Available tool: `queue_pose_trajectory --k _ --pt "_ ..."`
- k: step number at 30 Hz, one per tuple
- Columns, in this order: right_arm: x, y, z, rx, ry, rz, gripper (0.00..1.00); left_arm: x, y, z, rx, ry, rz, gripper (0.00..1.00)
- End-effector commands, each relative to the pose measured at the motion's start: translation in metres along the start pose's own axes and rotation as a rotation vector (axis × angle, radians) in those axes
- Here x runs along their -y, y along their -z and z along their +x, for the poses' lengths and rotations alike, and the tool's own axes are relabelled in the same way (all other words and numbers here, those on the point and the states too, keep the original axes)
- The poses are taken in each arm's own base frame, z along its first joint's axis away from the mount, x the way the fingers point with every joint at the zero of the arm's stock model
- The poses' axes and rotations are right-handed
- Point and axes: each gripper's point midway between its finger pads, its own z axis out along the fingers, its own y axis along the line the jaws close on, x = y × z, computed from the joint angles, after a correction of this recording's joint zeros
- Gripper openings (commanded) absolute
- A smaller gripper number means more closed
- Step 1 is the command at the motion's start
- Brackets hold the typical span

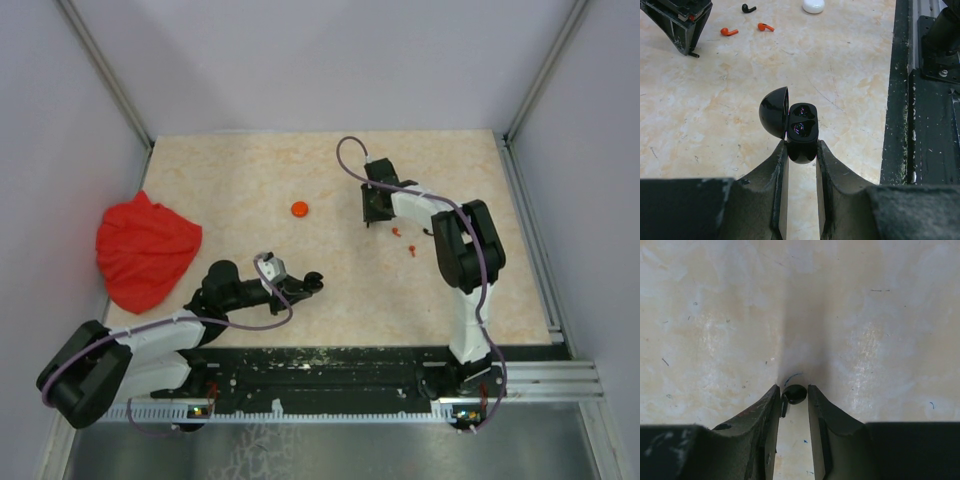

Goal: Insert the wireless bluetooth earbuds into the charging case
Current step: Pick up the earbud from the center of the board.

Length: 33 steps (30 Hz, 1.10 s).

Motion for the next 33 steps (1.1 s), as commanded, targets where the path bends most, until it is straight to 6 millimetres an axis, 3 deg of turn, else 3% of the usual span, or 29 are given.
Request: queue_pose_trajectory --k 1,10,14,28,33 --pt "-0.005 0.001 -0.02 0.045 -0.028 -0.015 0.28 0.001 -0.004 -0.012 0.025 -0.032 0.025 0.01" --pt "-0.007 0.001 -0.013 0.016 -0.022 -0.033 0.22 0.001 -0.004 -0.013 0.025 -0.033 0.03 0.01" --pt "-0.017 0.011 -0.006 -0.005 0.029 -0.1 0.2 0.001 -0.003 -0.014 0.028 -0.035 0.028 0.01" --pt "-0.058 0.073 0.084 -0.132 0.315 -0.208 0.2 -0.005 0.003 -0.018 0.042 -0.049 -0.031 0.0" --pt "-0.051 0.086 0.1 -0.146 0.331 -0.189 0.28 -0.006 0.003 -0.018 0.043 -0.048 -0.04 0.01"
